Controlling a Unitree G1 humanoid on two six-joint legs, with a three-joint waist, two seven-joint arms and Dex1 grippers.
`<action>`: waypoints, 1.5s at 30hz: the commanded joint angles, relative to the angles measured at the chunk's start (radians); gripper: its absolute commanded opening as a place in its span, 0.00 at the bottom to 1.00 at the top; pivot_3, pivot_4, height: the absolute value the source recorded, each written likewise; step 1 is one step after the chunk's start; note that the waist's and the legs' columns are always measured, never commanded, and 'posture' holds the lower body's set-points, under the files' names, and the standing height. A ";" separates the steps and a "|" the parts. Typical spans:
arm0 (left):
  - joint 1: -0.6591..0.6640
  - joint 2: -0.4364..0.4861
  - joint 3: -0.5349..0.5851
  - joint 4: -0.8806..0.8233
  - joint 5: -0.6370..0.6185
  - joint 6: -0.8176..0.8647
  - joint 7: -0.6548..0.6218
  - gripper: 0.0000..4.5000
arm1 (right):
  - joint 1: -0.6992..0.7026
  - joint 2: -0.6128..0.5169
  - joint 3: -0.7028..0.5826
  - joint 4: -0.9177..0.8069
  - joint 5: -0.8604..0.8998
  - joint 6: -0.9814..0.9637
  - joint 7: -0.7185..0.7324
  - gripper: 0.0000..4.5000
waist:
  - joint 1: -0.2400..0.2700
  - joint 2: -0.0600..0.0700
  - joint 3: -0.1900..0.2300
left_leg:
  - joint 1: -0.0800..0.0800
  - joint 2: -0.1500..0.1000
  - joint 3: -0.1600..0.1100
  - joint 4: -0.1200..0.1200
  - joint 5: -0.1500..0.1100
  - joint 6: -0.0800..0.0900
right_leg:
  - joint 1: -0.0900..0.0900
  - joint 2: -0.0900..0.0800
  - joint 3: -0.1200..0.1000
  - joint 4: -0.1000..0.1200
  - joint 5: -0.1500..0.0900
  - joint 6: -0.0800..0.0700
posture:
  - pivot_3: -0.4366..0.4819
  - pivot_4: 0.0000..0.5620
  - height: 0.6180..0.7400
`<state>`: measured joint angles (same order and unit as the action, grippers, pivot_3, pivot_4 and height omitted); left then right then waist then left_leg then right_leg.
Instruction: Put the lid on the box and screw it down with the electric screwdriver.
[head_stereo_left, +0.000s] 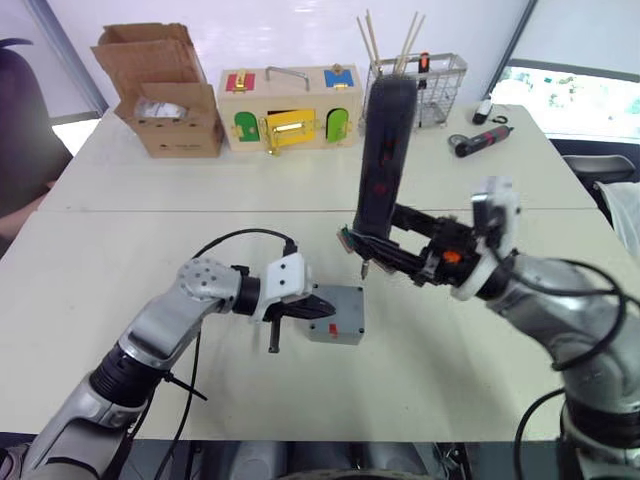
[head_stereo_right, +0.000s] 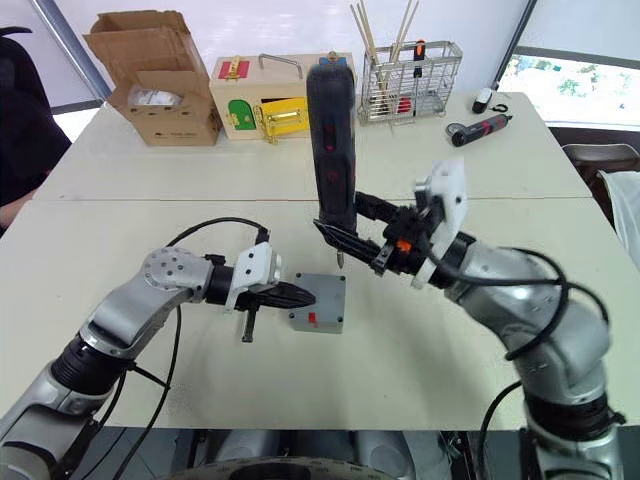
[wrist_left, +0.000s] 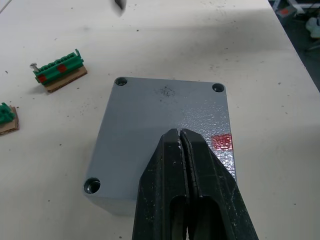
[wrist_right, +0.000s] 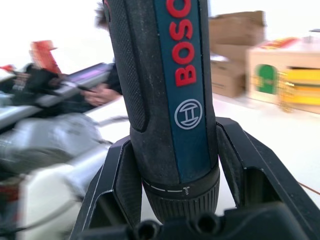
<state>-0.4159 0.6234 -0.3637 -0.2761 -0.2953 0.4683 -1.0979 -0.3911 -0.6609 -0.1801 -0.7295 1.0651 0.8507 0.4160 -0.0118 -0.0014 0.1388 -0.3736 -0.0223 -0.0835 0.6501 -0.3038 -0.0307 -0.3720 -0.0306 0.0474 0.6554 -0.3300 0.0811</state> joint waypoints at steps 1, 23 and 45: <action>-0.005 0.010 0.054 0.052 -0.040 0.082 0.003 0.00 | -0.092 -0.069 -0.091 0.110 0.251 0.087 -0.122 0.41 | -0.001 0.000 0.003 | 0.000 0.000 0.000 0.000 0.000 0.000 | 0.000 0.000 0.000 0.000 0.000 0.000 | 0.48 0.27 1.00; -0.140 0.141 0.060 -0.162 -0.151 0.136 -0.170 0.00 | -0.224 -0.611 0.204 0.945 0.193 0.764 -0.041 0.41 | -0.006 0.003 0.024 | -0.034 0.000 0.006 0.017 0.001 -0.001 | -0.033 0.001 0.002 0.014 0.001 0.000 | 0.48 0.27 1.00; -0.017 0.173 0.151 -0.160 -0.168 0.182 -0.053 0.00 | -0.272 -0.479 0.238 0.869 -0.248 0.641 0.130 0.99 | 0.000 0.000 0.023 | -0.033 0.000 0.006 0.020 0.001 0.000 | -0.032 0.002 0.002 0.016 0.002 0.001 | 0.48 0.27 1.00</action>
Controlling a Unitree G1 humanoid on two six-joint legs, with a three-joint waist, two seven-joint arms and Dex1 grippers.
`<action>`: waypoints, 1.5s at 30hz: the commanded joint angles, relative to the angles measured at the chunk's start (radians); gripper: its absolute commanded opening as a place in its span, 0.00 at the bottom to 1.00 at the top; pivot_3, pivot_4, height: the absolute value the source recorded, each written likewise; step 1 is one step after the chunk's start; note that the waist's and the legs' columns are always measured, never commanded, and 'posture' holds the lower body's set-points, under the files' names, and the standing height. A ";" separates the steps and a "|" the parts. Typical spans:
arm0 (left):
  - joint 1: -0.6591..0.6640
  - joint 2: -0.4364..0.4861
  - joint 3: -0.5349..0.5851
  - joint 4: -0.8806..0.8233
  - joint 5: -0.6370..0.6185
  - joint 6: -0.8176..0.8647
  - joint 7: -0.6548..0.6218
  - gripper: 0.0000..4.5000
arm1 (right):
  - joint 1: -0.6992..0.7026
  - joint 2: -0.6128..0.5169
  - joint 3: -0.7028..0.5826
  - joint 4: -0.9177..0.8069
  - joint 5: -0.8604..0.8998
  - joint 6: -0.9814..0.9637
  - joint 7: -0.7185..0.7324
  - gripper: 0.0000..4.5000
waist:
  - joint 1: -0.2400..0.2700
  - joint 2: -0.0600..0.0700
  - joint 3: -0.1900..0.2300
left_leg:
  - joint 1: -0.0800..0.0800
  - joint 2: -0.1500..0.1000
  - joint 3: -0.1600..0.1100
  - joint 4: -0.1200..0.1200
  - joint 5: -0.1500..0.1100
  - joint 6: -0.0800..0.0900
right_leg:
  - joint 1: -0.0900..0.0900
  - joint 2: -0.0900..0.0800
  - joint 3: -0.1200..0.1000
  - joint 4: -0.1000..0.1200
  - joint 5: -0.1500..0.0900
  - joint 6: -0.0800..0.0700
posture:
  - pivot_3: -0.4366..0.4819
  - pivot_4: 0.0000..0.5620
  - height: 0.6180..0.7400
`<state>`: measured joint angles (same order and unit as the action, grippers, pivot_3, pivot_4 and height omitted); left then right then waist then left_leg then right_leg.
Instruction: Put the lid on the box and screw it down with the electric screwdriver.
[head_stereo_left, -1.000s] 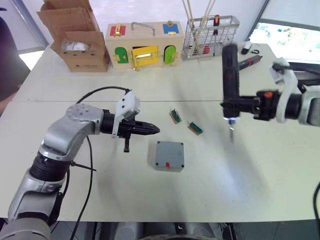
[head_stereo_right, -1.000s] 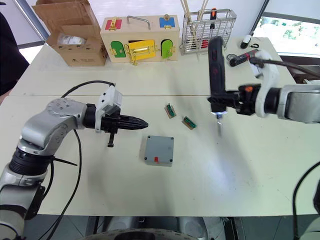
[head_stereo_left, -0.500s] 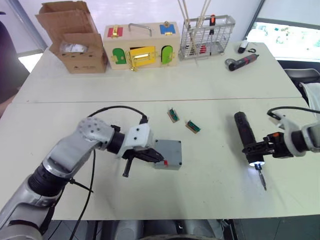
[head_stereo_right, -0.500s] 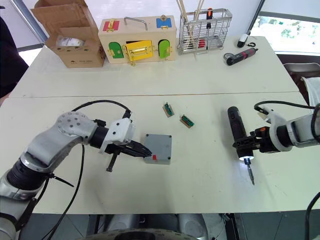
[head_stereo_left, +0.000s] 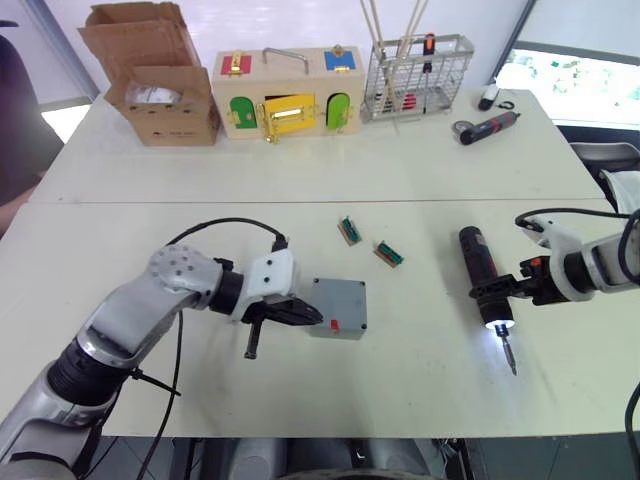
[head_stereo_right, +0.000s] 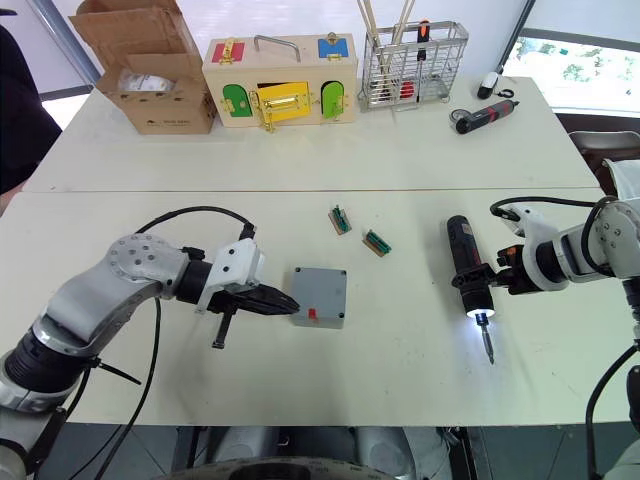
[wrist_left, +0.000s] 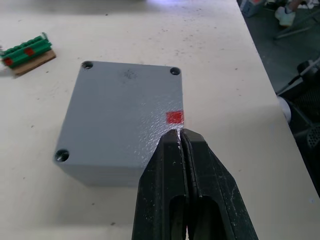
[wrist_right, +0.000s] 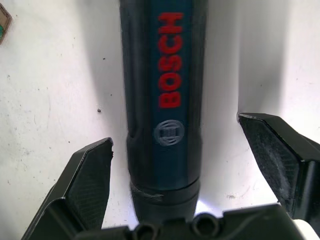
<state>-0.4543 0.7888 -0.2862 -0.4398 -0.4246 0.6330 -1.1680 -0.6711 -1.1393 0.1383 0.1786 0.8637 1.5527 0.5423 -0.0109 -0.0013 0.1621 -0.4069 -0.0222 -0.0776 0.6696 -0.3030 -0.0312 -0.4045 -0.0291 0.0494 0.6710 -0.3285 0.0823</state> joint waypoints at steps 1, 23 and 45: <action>0.031 -0.002 0.112 0.012 -0.080 0.051 0.030 0.00 | -0.006 0.014 -0.133 -0.046 -0.042 -0.081 0.005 0.99 | -0.001 0.001 0.000 | 0.000 0.000 0.000 0.000 0.000 0.000 | -0.001 0.000 0.000 0.000 0.000 0.000 | 0.48 0.27 1.00; 0.158 -0.105 0.094 0.131 -0.009 0.061 0.199 0.00 | 0.486 0.326 -0.186 -0.877 0.124 -0.279 0.013 0.99 | 0.021 0.000 0.000 | 0.000 -0.001 -0.004 0.012 0.000 -0.001 | 0.002 -0.001 -0.002 0.010 0.000 0.000 | 0.48 0.27 1.00; -0.027 -0.317 -0.002 0.445 0.182 -0.160 0.232 0.00 | 0.508 0.517 -0.129 -0.874 0.225 -0.229 -0.163 0.99 | 0.023 -0.001 0.000 | 0.000 -0.001 -0.004 0.013 0.000 0.000 | 0.001 0.000 -0.003 0.012 0.000 0.000 | 0.48 0.27 1.00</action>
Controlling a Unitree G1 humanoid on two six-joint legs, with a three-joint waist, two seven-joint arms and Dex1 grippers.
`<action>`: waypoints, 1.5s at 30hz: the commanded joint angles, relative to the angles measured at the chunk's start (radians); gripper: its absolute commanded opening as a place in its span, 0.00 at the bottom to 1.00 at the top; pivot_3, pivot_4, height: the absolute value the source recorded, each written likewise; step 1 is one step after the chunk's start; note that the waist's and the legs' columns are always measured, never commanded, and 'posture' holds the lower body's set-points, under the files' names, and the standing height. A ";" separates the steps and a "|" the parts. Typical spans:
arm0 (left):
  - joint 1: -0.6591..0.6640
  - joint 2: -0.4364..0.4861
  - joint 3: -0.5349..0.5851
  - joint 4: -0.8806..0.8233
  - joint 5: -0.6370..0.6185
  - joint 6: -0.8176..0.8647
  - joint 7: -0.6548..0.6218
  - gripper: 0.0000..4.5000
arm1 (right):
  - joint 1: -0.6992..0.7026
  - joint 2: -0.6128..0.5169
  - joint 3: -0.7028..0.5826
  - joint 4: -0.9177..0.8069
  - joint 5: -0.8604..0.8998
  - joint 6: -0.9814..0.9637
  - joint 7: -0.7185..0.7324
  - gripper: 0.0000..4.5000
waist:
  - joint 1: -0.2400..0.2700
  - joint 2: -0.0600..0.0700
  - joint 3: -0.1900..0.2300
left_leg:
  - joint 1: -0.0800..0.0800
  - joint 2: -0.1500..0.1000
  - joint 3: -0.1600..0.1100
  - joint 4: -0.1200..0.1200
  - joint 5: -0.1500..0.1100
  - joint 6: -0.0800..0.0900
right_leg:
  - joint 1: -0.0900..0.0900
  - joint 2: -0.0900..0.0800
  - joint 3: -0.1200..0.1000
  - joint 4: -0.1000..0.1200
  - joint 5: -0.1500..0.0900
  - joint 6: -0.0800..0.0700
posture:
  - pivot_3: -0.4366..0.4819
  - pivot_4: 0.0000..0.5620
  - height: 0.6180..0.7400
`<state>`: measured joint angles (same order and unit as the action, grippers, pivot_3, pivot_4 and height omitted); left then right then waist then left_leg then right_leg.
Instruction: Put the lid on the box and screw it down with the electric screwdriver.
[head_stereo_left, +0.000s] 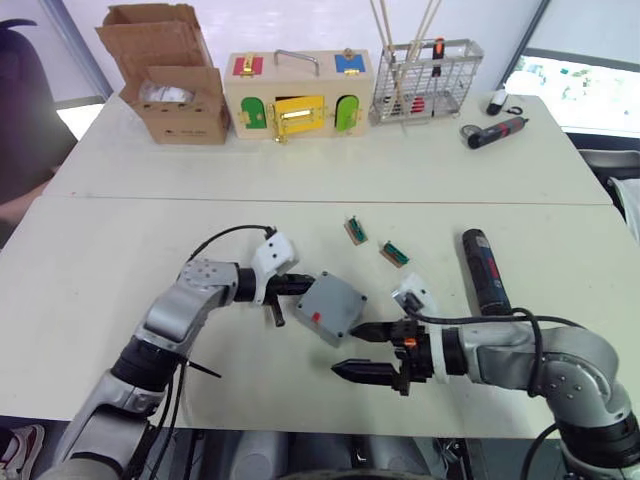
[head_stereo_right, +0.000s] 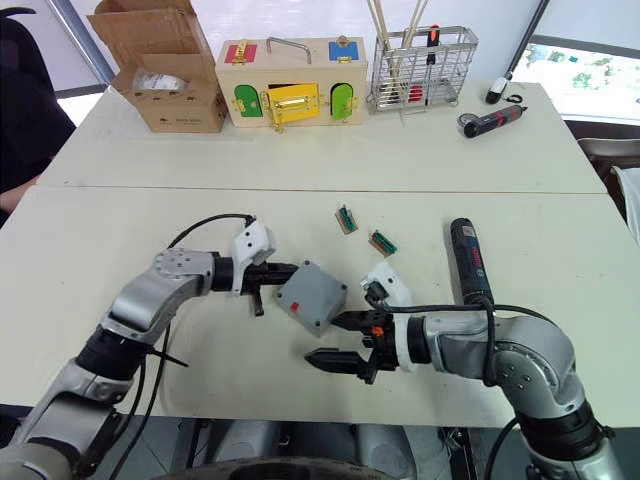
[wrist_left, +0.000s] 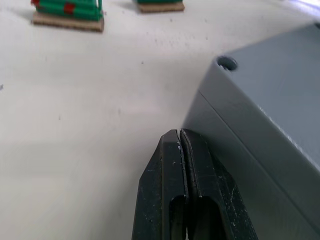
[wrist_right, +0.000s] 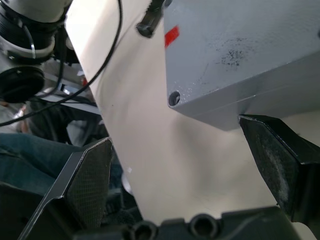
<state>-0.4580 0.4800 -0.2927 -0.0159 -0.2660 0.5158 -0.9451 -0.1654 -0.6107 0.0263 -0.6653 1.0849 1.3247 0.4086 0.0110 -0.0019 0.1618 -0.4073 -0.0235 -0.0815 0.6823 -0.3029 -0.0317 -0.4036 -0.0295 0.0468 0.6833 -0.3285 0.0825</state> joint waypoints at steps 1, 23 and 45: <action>-0.028 -0.005 0.008 0.038 0.037 -0.055 0.011 0.00 | 0.002 -0.039 -0.021 -0.040 -0.015 -0.011 -0.021 0.99 | 0.000 0.000 0.000 | 0.000 0.000 0.000 0.000 0.000 0.000 | 0.000 0.000 0.000 0.000 0.000 0.000 | 0.48 0.27 1.00; 0.270 0.264 0.121 -0.364 -0.150 0.228 -0.061 0.00 | -0.130 -0.243 0.222 0.246 -0.584 -0.614 0.447 0.99 | -0.017 0.000 0.000 | 0.000 0.000 -0.001 0.000 0.000 0.001 | 0.001 0.000 0.000 0.000 0.000 0.000 | 0.48 0.27 1.00; 0.168 0.133 0.057 -0.235 -0.055 0.113 0.051 0.00 | -0.053 -0.192 0.176 0.147 -0.549 -0.516 0.489 0.99 | -0.018 0.000 0.000 | 0.000 0.000 -0.001 0.000 0.000 0.001 | 0.000 0.000 0.000 0.000 0.000 0.000 | 0.48 0.27 1.00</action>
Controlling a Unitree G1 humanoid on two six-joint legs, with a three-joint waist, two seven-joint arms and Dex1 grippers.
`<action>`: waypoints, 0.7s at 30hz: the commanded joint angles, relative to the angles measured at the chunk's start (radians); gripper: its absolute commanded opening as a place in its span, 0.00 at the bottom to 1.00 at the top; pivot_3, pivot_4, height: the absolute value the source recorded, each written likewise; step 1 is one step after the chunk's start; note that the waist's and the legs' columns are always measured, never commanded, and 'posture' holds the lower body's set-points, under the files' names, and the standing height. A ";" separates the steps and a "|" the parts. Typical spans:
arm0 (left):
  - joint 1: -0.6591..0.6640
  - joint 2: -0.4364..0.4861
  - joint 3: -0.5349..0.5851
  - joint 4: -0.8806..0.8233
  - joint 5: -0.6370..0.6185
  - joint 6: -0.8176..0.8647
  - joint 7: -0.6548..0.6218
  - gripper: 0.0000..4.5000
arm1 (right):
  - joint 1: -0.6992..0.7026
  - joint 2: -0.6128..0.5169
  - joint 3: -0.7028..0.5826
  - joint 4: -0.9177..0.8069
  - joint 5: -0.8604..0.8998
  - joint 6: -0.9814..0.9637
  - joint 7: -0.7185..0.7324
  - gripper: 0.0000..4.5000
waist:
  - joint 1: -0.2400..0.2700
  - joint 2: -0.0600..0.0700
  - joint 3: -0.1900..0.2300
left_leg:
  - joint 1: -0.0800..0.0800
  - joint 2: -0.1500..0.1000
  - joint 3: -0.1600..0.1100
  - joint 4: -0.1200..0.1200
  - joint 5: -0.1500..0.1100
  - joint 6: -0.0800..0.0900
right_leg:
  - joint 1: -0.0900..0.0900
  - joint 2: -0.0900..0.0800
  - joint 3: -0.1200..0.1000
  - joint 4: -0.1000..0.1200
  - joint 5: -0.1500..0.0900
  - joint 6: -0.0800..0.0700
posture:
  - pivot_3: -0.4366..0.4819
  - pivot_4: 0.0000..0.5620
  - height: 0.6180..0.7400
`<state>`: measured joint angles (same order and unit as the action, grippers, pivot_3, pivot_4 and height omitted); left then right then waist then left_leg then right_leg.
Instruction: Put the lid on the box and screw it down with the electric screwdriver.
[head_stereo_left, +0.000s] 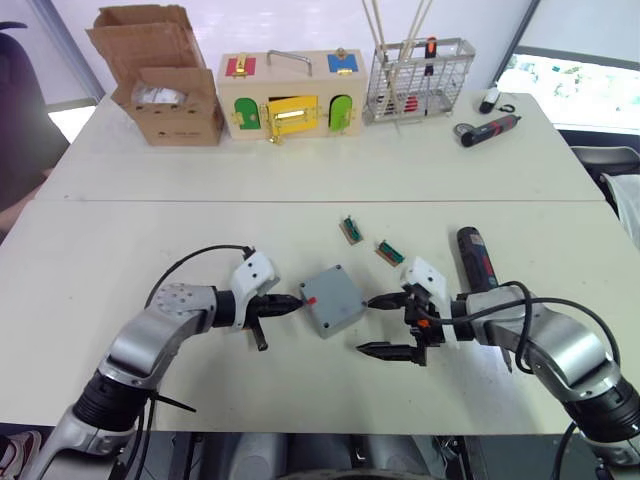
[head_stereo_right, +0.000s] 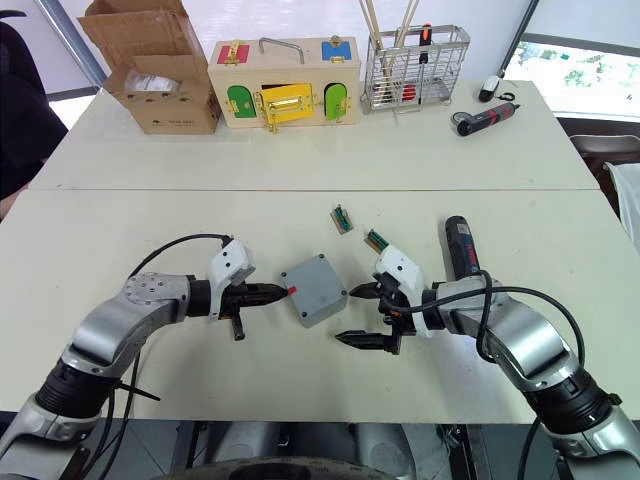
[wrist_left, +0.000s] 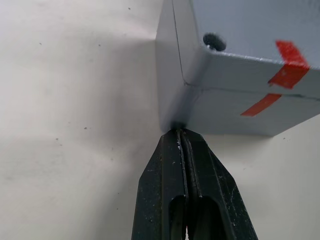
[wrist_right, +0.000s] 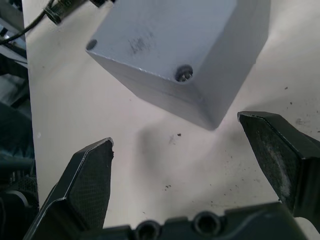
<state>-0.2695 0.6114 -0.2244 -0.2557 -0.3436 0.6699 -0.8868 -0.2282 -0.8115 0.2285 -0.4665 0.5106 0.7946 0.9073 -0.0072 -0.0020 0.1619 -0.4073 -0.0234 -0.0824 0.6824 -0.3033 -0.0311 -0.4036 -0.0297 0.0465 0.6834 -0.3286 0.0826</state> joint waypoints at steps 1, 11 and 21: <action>-0.027 0.008 -0.022 0.014 0.040 -0.055 -0.012 0.00 | 0.013 0.011 -0.027 -0.060 0.031 0.026 -0.013 0.99 | 0.000 0.000 0.000 | 0.000 0.000 0.000 0.000 0.000 0.000 | 0.000 0.000 0.000 0.000 0.000 0.000 | 0.48 0.27 1.00; -0.034 -0.006 -0.035 0.011 0.074 -0.089 -0.012 0.00 | 0.024 0.020 -0.023 -0.126 0.093 0.110 -0.023 0.99 | 0.000 0.000 0.000 | 0.000 0.000 0.000 0.000 0.000 0.000 | 0.000 0.000 0.000 0.000 0.000 0.000 | 0.48 0.27 1.00; -0.034 -0.026 -0.042 0.007 0.093 -0.096 -0.004 0.00 | 0.013 0.041 -0.021 -0.130 0.101 0.139 -0.051 0.99 | -0.003 0.000 0.000 | 0.000 0.000 0.000 0.000 0.000 0.000 | 0.000 0.000 0.000 0.000 0.000 0.000 | 0.48 0.27 1.00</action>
<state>-0.2934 0.5798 -0.2581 -0.2298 -0.2598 0.5965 -0.8847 -0.2059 -0.7758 0.2219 -0.5657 0.5939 0.9354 0.8574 -0.0097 -0.0020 0.1619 -0.4072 -0.0235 -0.0825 0.6824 -0.3033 -0.0311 -0.4036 -0.0297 0.0464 0.6836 -0.3286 0.0826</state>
